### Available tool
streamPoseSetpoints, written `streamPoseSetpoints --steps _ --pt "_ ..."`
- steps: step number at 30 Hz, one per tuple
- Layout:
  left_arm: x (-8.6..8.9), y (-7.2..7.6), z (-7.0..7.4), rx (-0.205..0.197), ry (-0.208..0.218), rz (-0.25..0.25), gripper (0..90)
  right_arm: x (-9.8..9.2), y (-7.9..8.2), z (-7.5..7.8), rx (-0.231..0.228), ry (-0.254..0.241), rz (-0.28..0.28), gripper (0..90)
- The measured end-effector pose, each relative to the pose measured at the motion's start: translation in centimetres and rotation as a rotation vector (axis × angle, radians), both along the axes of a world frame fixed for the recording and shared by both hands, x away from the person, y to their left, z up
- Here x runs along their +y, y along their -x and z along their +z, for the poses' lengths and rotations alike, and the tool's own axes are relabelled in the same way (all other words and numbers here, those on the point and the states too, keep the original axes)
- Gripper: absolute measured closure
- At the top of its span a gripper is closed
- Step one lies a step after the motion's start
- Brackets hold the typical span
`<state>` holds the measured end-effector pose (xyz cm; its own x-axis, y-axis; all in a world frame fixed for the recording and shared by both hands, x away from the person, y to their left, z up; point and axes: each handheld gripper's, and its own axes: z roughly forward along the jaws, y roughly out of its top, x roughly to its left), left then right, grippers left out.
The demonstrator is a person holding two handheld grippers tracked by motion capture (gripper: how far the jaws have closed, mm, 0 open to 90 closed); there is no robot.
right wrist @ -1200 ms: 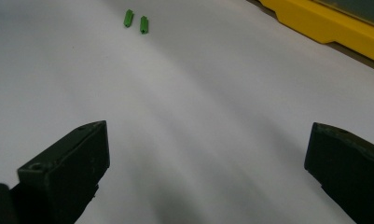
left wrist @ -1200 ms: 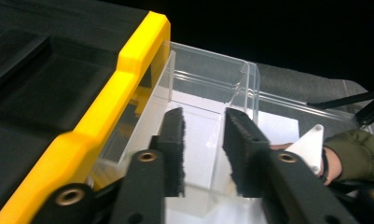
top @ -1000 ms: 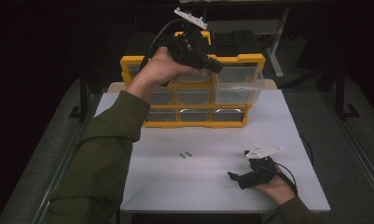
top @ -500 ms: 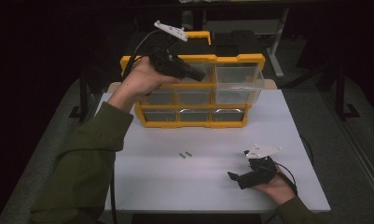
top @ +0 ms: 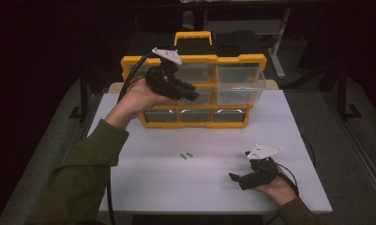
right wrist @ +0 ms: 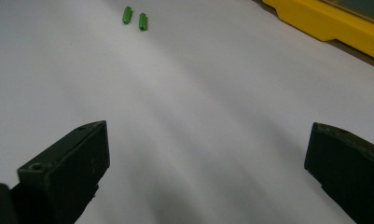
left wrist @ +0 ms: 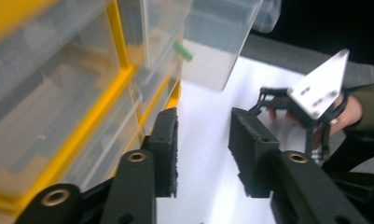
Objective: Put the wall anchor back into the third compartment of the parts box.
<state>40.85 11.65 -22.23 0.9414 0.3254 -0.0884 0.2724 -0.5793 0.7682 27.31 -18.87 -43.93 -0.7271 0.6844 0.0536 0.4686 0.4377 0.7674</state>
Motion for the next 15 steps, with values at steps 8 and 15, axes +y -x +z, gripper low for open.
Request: streamPoseSetpoints --steps 8,15 --pt "0.5 0.6 -2.7 0.011 -0.018 0.032 46.1 0.0 0.0 0.0 0.001 -0.001 0.001 0.0" --pt "1.2 1.1 -5.2 0.012 -0.021 0.053 32.8 0.0 0.0 0.0 -0.003 -0.002 0.004 0.0"
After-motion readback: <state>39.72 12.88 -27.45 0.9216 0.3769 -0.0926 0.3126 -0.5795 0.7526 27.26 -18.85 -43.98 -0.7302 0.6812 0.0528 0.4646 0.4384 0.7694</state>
